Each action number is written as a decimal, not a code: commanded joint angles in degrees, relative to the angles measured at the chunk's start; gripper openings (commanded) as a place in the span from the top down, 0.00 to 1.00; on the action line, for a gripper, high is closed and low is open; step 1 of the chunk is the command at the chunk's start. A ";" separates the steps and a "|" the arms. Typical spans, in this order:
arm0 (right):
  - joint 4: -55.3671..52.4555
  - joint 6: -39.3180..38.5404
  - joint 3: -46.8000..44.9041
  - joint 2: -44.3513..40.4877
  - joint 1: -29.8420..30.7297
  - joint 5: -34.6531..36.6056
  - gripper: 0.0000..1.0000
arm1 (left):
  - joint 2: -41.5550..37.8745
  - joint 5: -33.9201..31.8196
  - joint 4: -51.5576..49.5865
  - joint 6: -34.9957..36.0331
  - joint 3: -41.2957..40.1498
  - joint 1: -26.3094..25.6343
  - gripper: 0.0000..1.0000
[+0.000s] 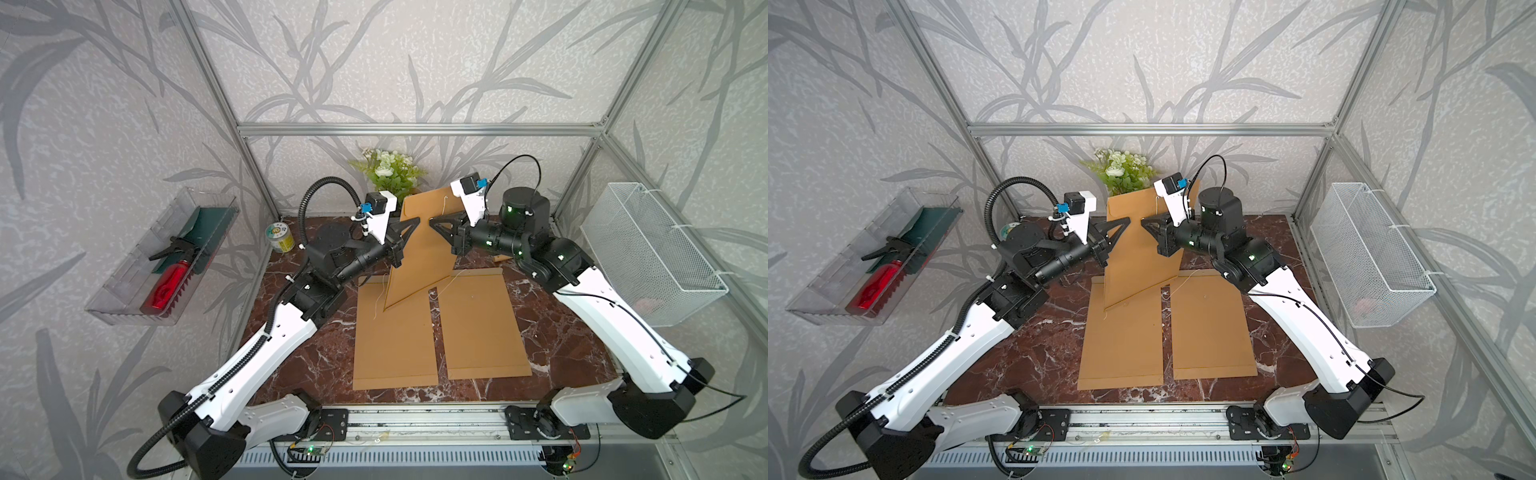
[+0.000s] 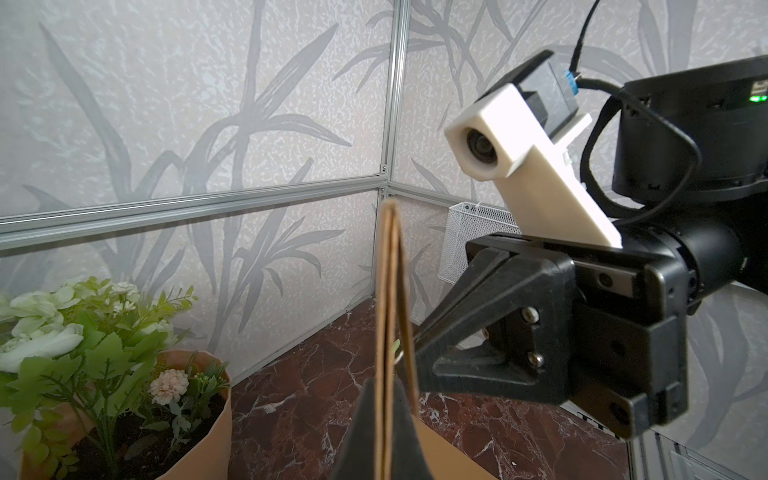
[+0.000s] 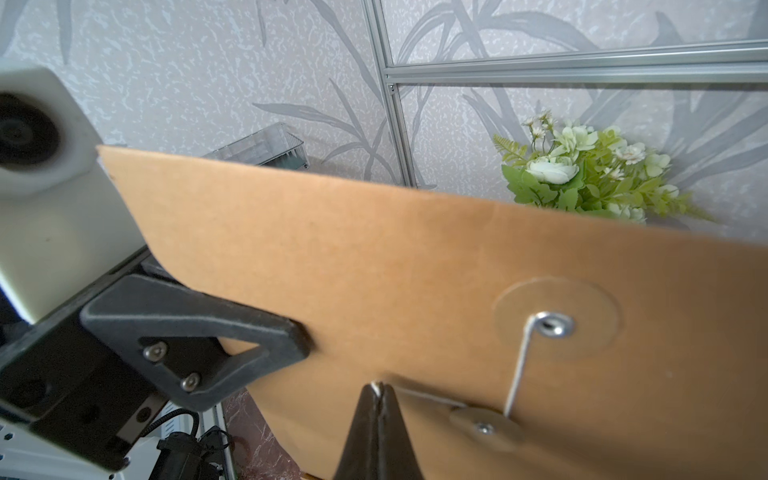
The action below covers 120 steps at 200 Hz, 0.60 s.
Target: Open the file bag
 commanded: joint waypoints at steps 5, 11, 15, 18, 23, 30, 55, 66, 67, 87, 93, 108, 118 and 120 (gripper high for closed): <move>1.05 1.02 -2.23 -1.35 0.28 -0.37 1.00 | -0.76 -1.67 4.38 -1.15 -0.35 -0.16 1.00; 1.13 1.12 -2.71 -1.58 0.33 -0.20 1.00 | -0.83 -1.76 4.57 -1.17 -0.35 -0.16 1.00; 1.25 1.23 -3.10 -1.71 0.32 -0.15 1.00 | -0.82 -1.86 4.69 -1.19 -0.35 -0.17 1.00; 1.33 1.24 -3.39 -1.80 0.29 -0.03 1.00 | -0.87 -1.89 4.77 -1.16 -0.34 -0.16 1.00; 1.42 1.38 -3.84 -1.96 0.27 0.11 1.00 | -0.93 -2.15 4.89 -1.15 -0.31 -0.17 1.00; 1.67 1.50 -4.55 -2.22 0.28 0.18 1.00 | -0.98 -2.34 5.17 -1.12 -0.28 -0.17 1.00; 2.26 1.98 -6.53 -2.86 0.27 0.97 1.00 | -1.30 -2.48 5.18 -0.92 -0.17 -0.17 1.00; 2.56 2.15 -7.24 -3.10 0.29 1.37 1.00 | -1.35 -2.48 4.87 -0.56 0.04 -0.17 1.00; 2.57 2.13 -7.30 -3.12 0.33 1.40 1.00 | -1.35 -2.48 4.80 -0.56 0.07 -0.13 1.00; 2.84 2.12 -8.05 -3.29 0.33 2.15 1.00 | -1.43 -2.47 3.56 0.10 0.53 -0.17 1.00; 2.84 2.05 -8.14 -3.30 0.30 2.44 1.00 | -1.48 -2.47 3.30 0.31 0.61 -0.17 1.00; 2.79 2.03 -8.40 -3.30 0.28 3.22 1.00 | -1.73 -2.63 2.99 0.66 0.53 -0.17 1.00; 2.86 2.03 -8.59 -3.39 0.22 3.82 1.00 | -1.95 -2.74 2.73 1.06 0.53 -0.16 1.00; 2.84 2.03 -8.66 -3.44 0.19 3.88 1.00 | -1.96 -2.74 2.65 1.14 0.53 -0.17 1.00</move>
